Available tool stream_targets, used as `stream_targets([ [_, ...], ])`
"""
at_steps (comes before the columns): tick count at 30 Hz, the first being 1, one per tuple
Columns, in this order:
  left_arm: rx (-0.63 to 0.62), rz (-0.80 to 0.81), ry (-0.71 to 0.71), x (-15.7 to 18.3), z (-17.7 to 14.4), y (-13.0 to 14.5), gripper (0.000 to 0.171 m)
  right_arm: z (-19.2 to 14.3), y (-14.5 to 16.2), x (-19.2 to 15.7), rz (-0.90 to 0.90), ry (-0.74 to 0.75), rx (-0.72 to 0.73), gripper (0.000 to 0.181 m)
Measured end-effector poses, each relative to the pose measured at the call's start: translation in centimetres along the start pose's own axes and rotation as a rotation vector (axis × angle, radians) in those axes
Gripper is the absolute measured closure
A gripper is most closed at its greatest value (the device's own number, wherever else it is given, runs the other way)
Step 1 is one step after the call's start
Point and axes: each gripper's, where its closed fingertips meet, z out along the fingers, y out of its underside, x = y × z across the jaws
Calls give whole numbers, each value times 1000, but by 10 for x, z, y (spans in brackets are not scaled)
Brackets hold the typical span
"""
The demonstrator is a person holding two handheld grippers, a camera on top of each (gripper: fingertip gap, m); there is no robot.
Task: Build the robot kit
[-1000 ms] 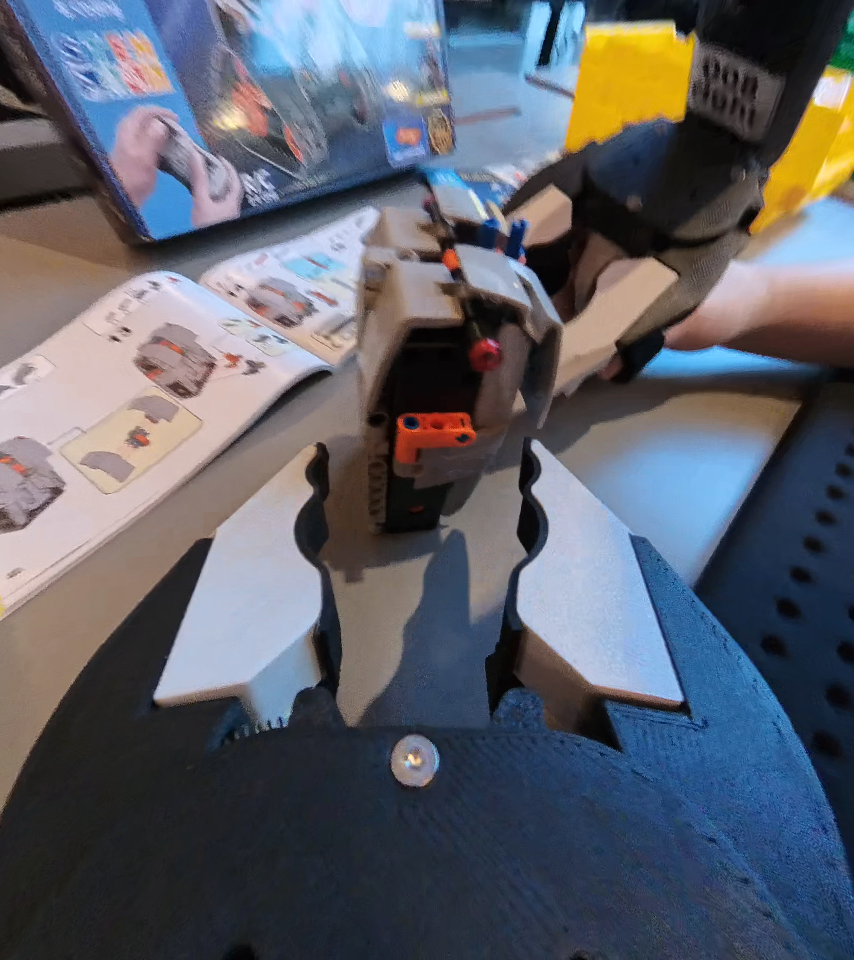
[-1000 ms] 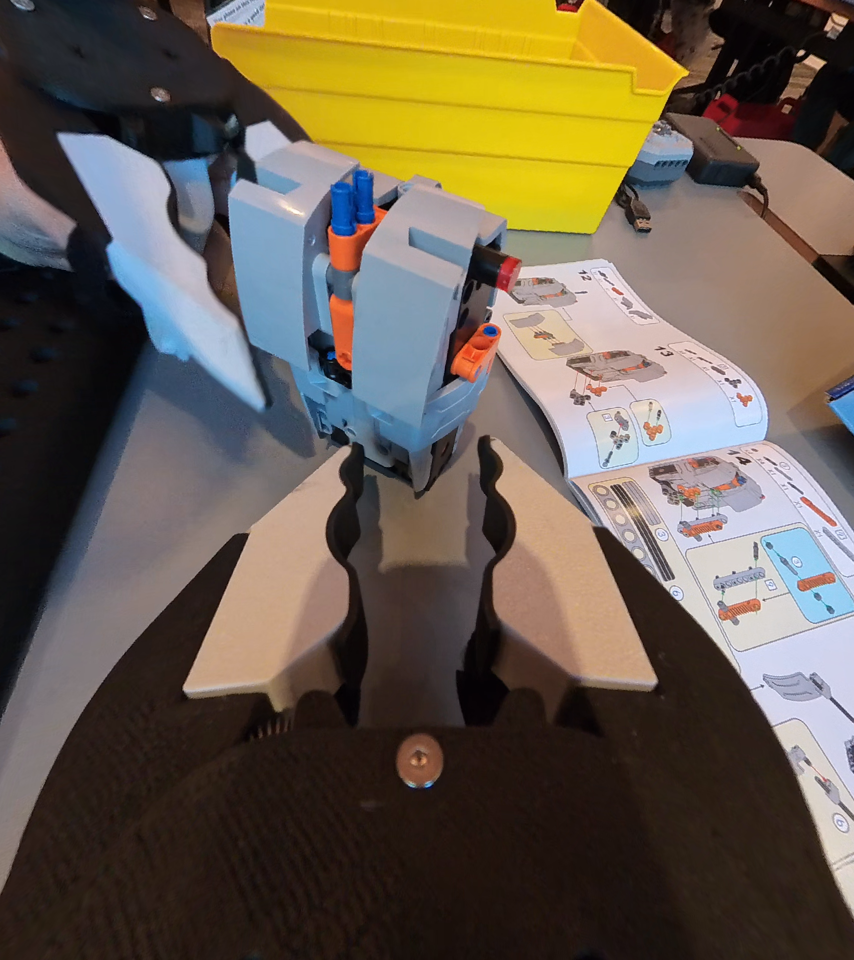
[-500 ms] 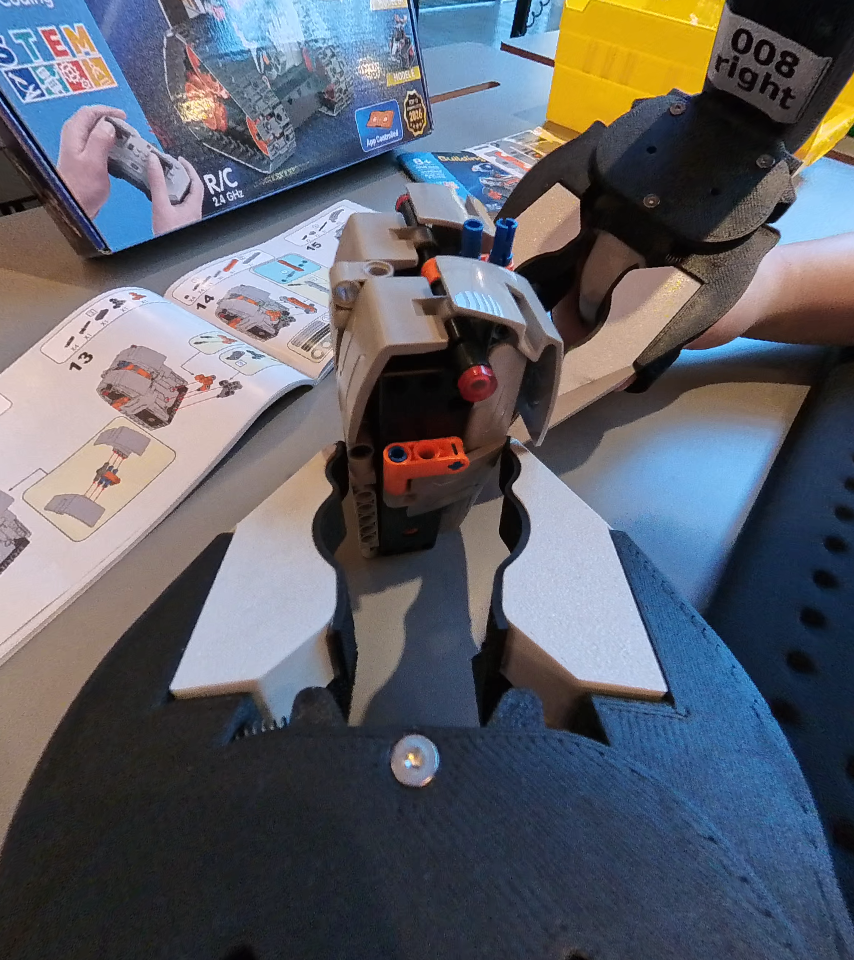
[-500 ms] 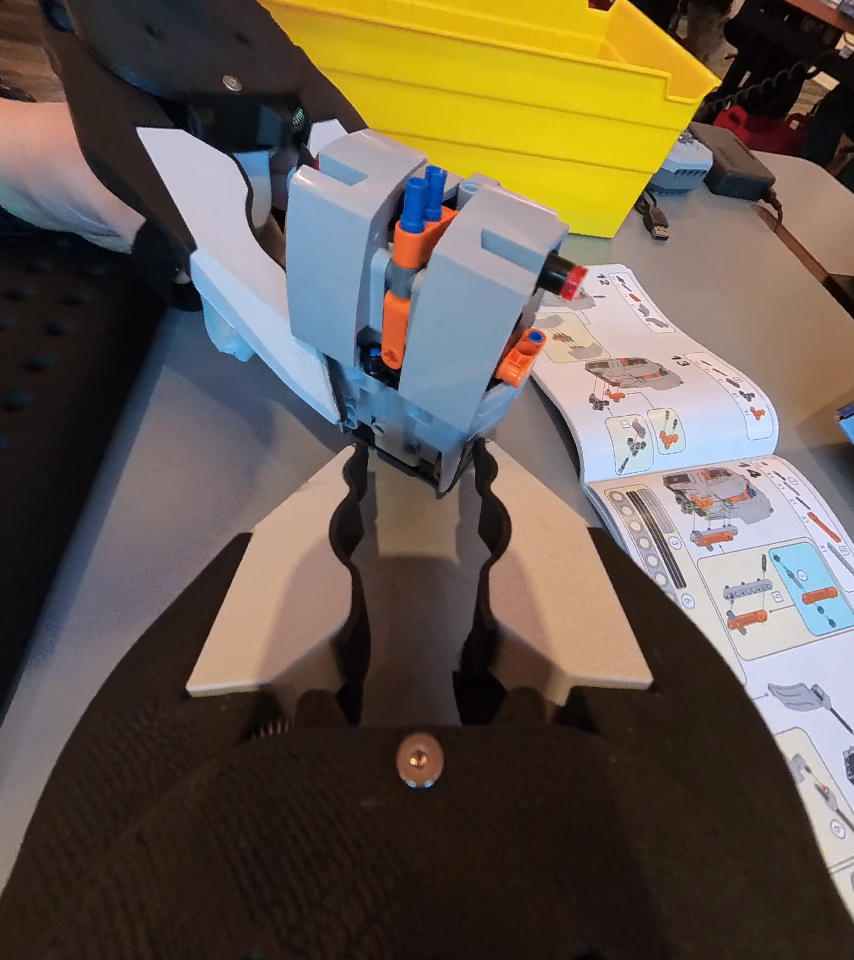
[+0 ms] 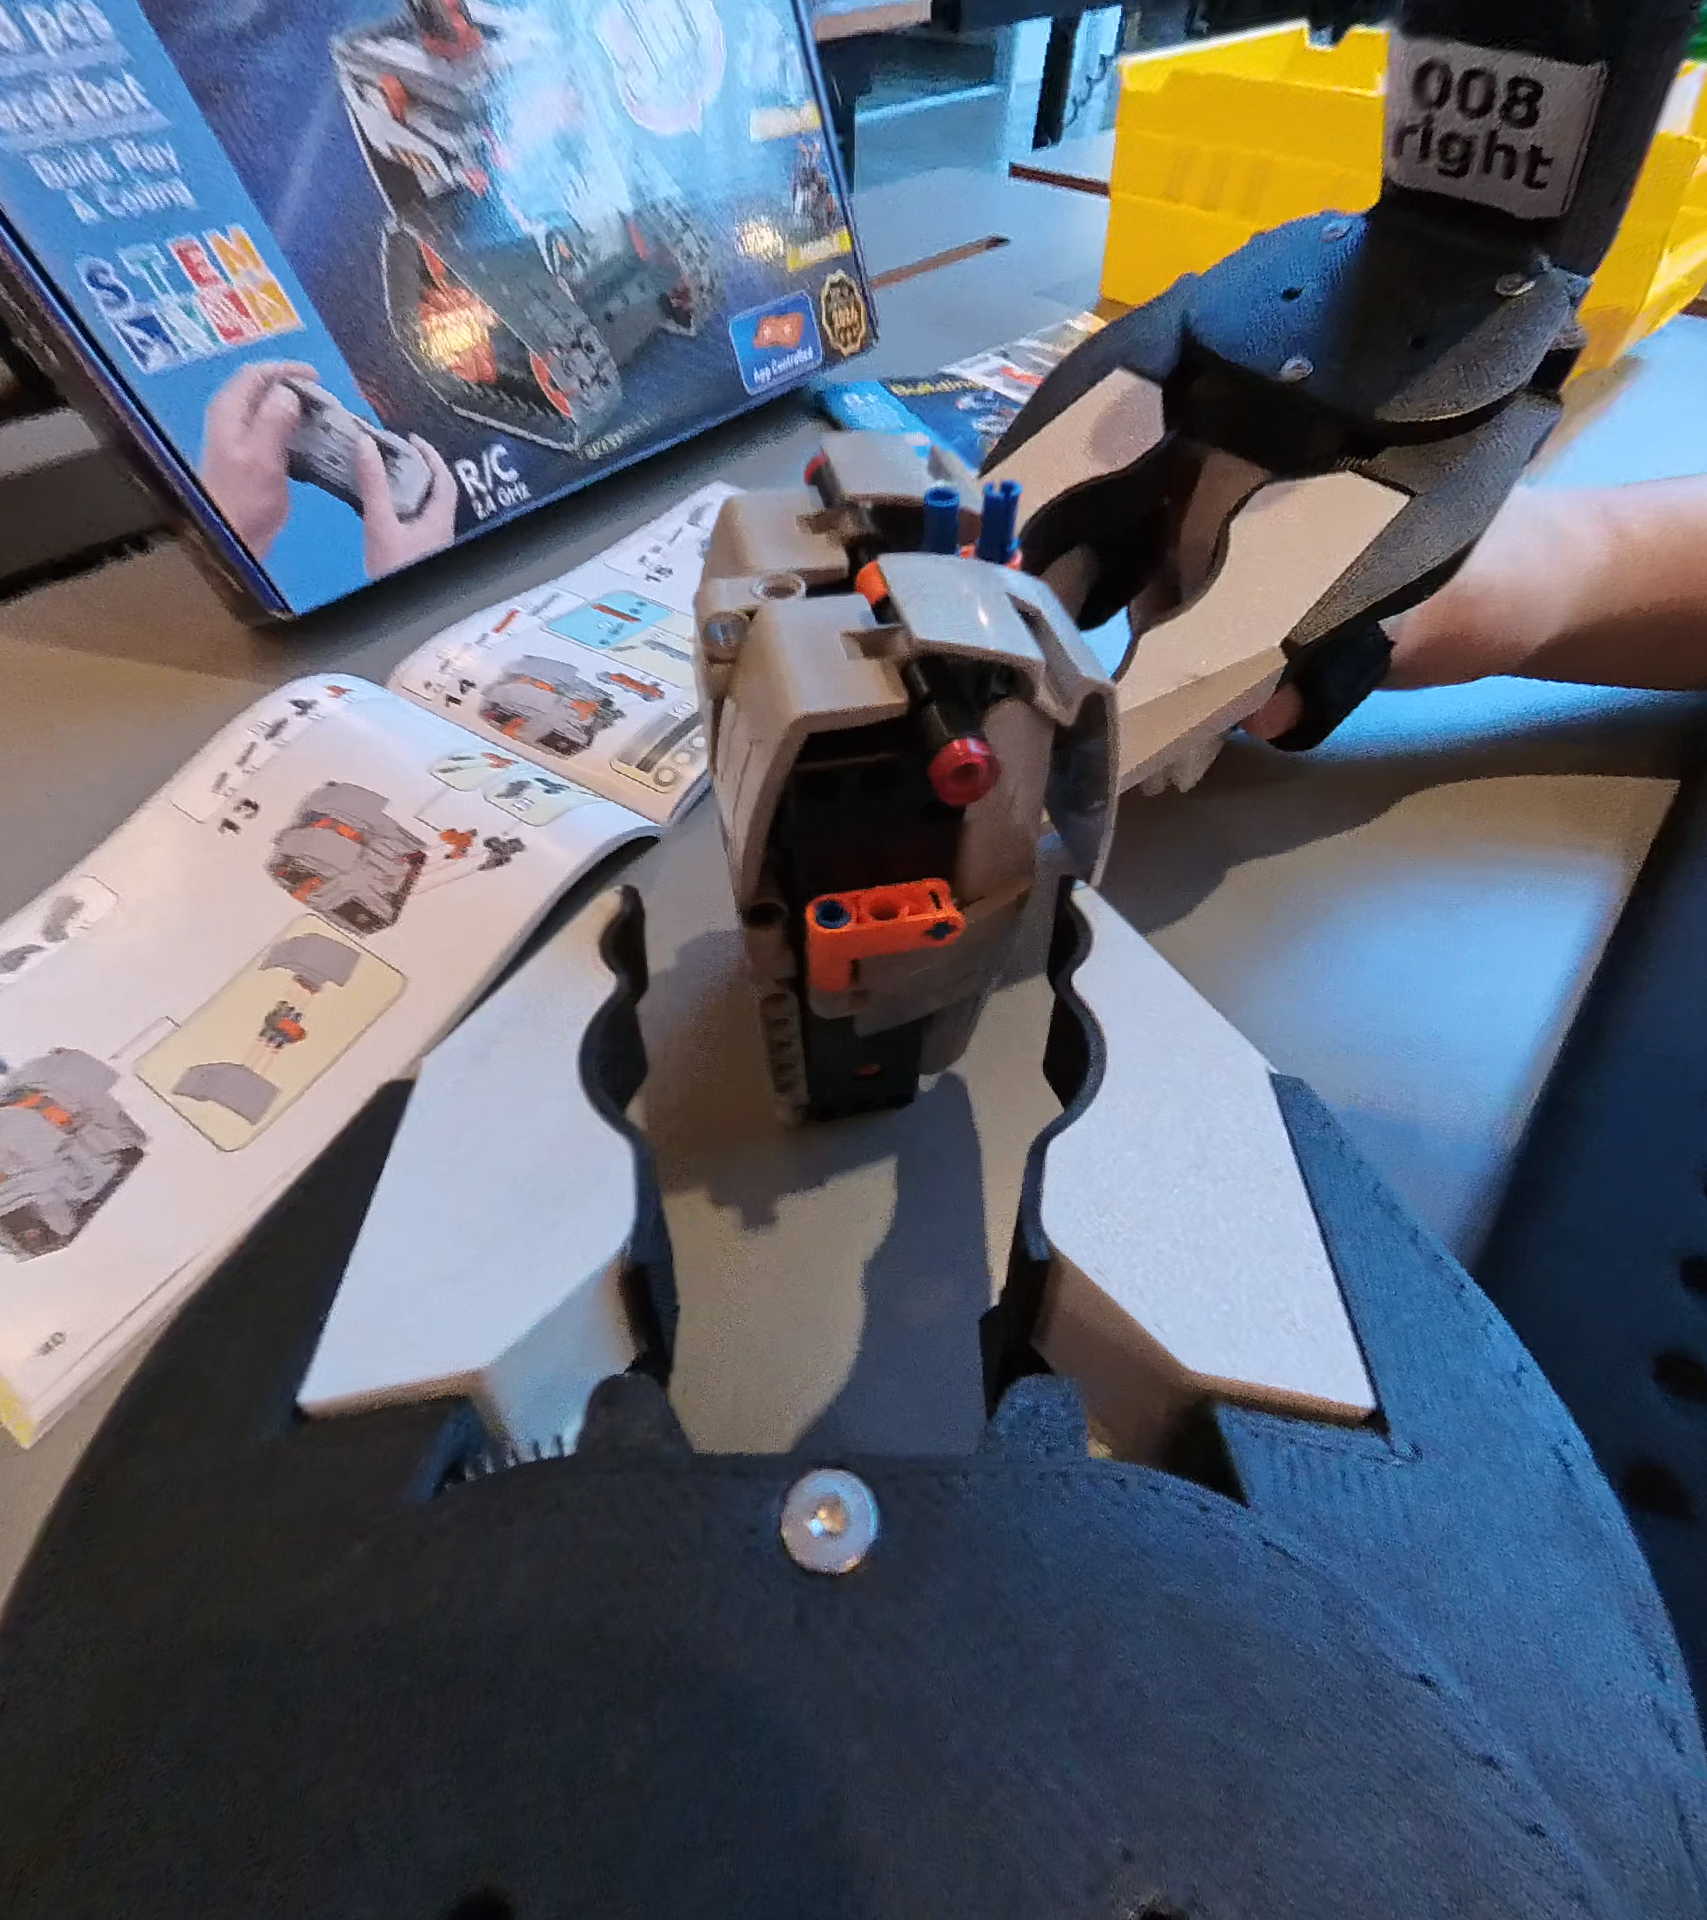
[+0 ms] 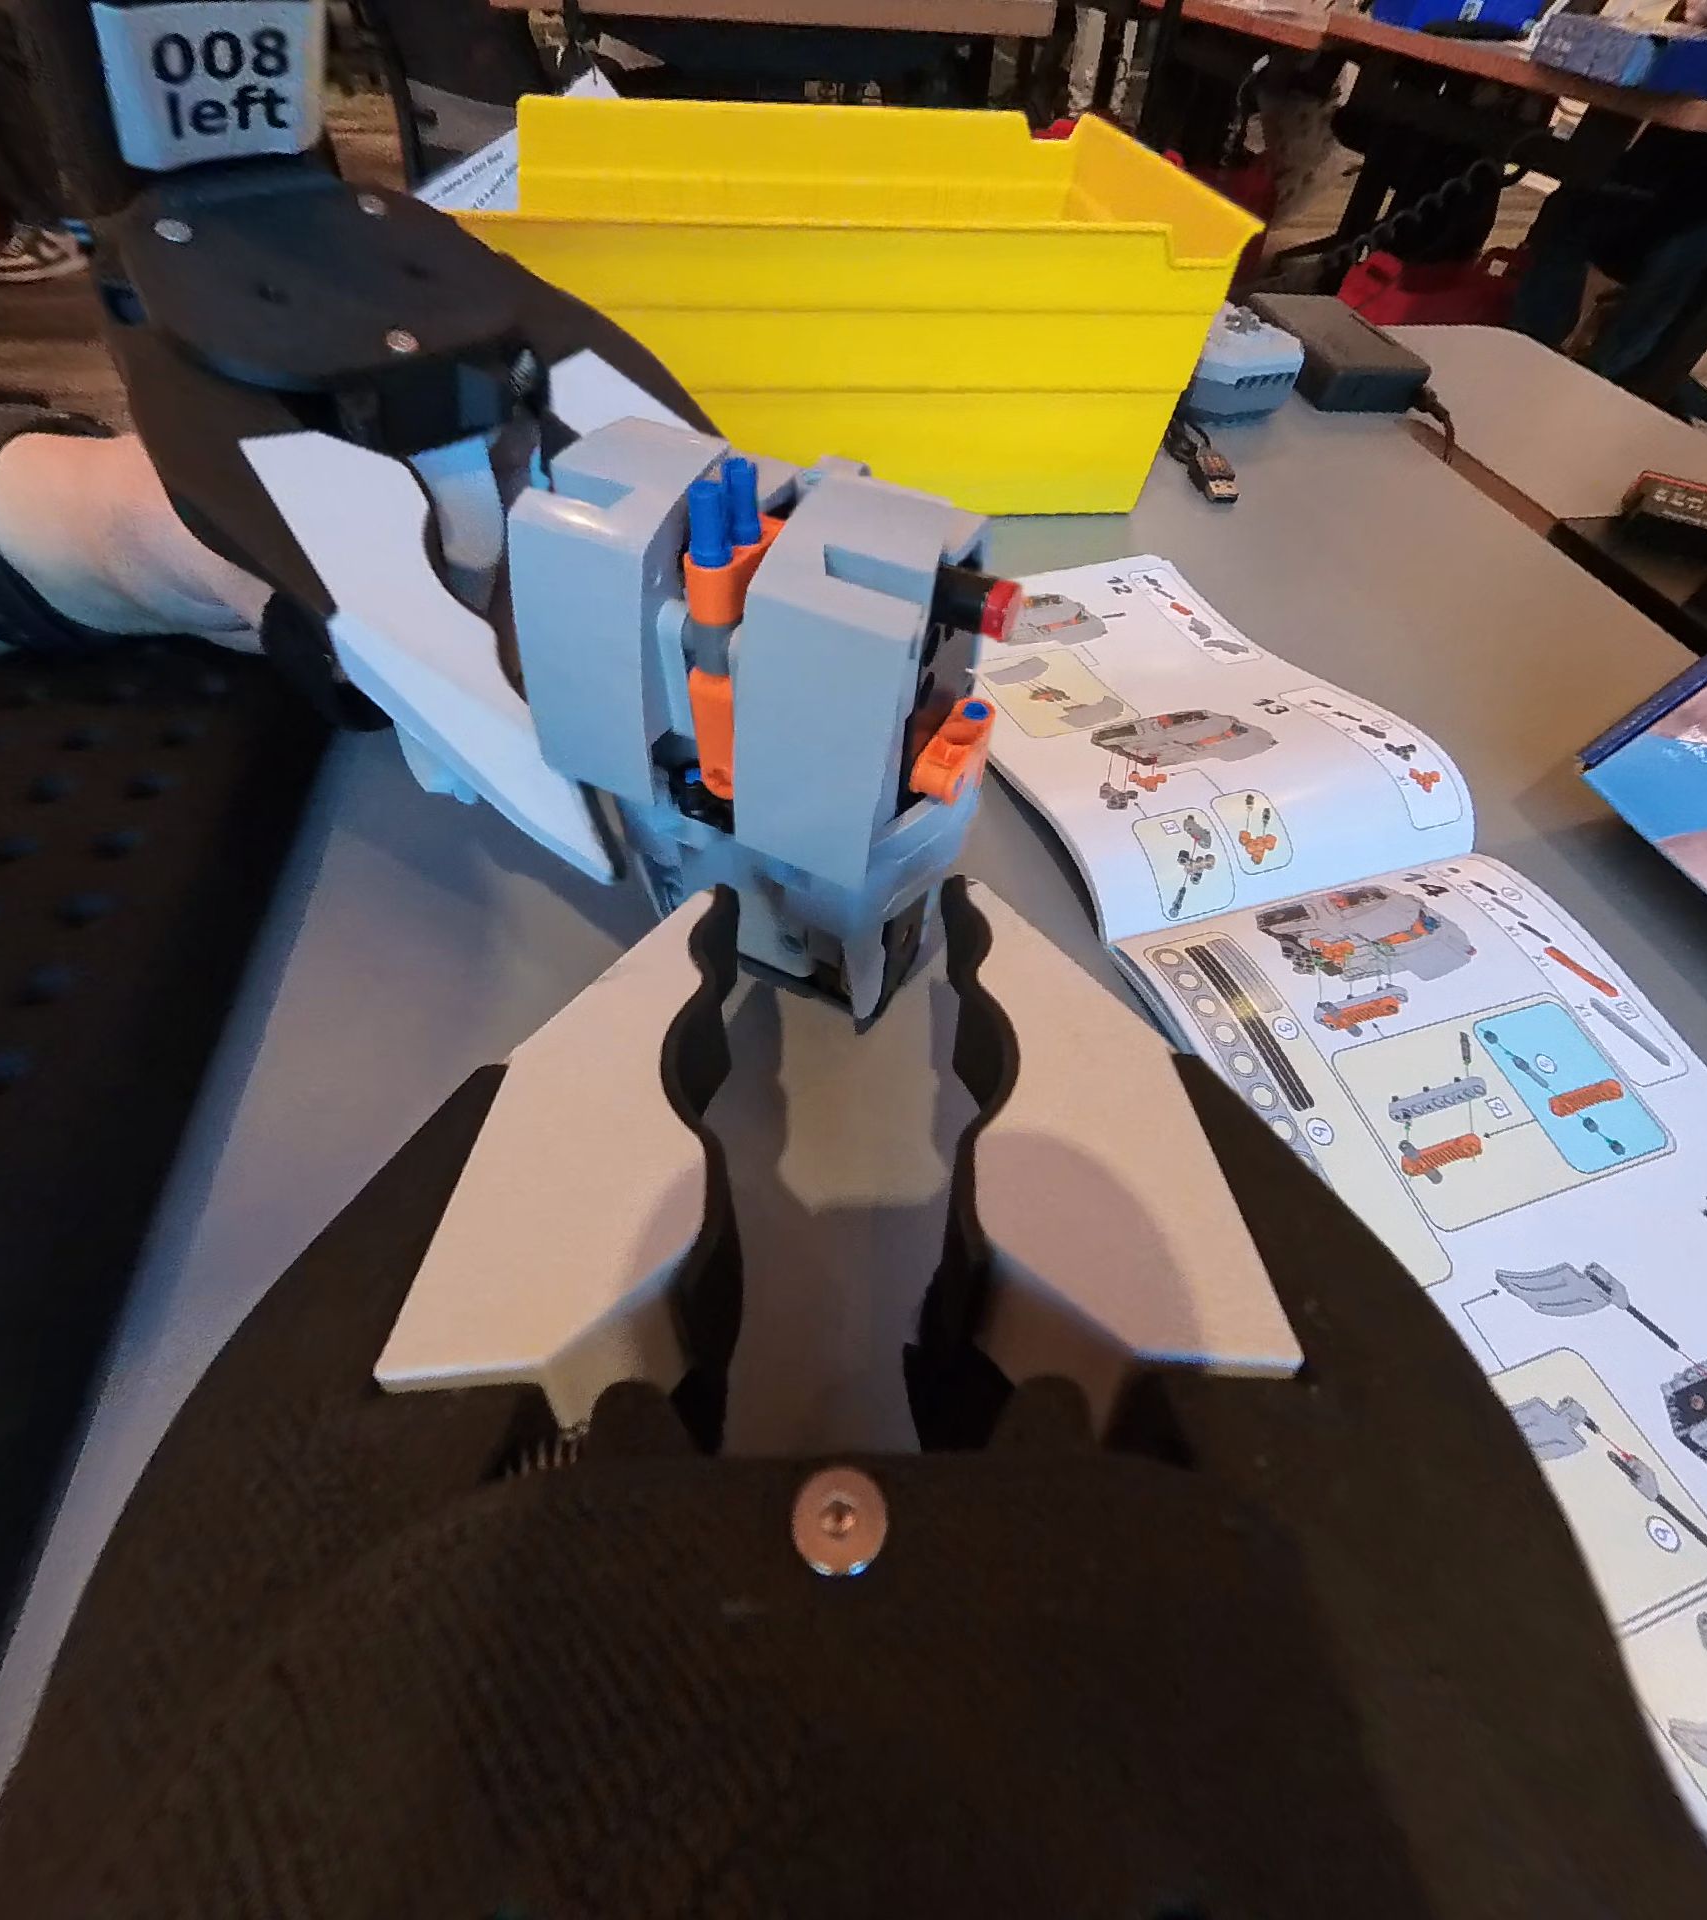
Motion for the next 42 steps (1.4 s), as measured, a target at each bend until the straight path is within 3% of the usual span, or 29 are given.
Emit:
stream_targets([
  [5,44,46,-53,-2,-12,-7,92,1,5,-4,5,-41,-21,137],
  [11,83,-12,-68,-2,-27,-13,92,-4,0,-6,-5,-52,25,133],
  [15,295,-44,-59,-6,-59,-56,106,-6,-2,-11,-38,-70,43,128],
  [17,368,-40,-44,-15,-87,-87,100,-5,-1,-15,-60,-90,36,126],
  [20,348,122,-249,-72,-155,-135,92,-6,-2,-18,-64,-106,46,123],
  [22,218,173,-460,-134,-209,-155,113,-8,-5,-18,-43,-123,69,123],
  [23,104,112,-523,-163,-231,-153,120,-9,-7,-17,-26,-132,83,122],
  [25,-141,-135,-571,-206,-251,-136,128,-12,-10,-14,13,-147,114,121],
  [27,-369,-257,-631,-238,-252,-109,144,-14,-15,-10,46,-160,151,120],
  [31,-798,-285,-595,-267,-221,-23,150,-22,-24,7,162,-147,238,119],
  [34,-1071,-240,-583,-287,-218,39,156,-28,-28,14,183,-119,285,120],
  [39,-1183,-286,-558,-309,-215,79,146,-20,-23,12,175,-127,233,120],
  [42,-1077,-324,-498,-311,-202,75,147,-18,-22,11,168,-134,218,120],
])
